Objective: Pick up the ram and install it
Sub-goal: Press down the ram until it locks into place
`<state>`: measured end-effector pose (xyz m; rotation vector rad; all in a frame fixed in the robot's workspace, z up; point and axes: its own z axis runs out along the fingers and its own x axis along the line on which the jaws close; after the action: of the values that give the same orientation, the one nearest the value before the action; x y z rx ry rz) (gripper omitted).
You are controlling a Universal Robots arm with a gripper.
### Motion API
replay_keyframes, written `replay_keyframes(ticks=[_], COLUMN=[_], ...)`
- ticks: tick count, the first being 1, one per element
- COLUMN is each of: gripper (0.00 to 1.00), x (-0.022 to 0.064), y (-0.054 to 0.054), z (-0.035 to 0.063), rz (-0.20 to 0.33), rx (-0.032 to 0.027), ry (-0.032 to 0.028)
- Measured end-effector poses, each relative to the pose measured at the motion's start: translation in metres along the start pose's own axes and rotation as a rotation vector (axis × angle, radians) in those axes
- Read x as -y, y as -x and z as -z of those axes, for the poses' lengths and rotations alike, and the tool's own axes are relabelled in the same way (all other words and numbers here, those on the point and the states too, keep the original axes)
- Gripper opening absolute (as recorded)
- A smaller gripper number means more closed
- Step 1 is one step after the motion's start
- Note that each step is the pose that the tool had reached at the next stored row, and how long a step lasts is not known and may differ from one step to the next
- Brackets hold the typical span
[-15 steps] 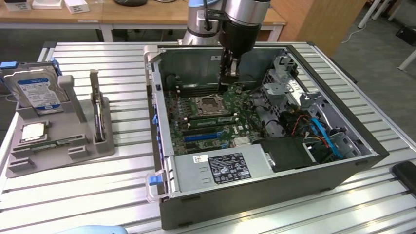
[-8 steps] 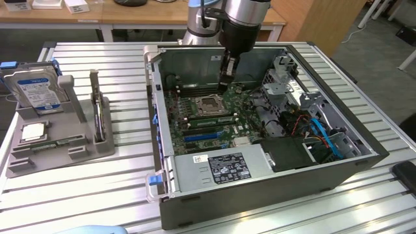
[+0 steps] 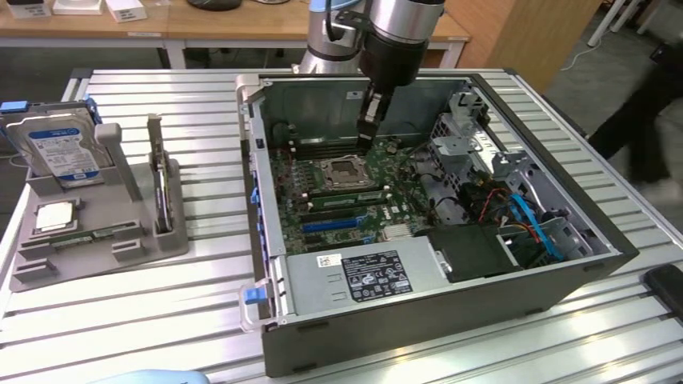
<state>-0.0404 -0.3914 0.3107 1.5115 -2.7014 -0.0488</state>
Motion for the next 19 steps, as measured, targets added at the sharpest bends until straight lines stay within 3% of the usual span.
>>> replay_keyframes(ticks=[19], gripper=[0.10], x=[0.0001], y=[0.0000], z=[-0.0010], rz=[-0.326], rx=[0.0154], ry=[0.0074])
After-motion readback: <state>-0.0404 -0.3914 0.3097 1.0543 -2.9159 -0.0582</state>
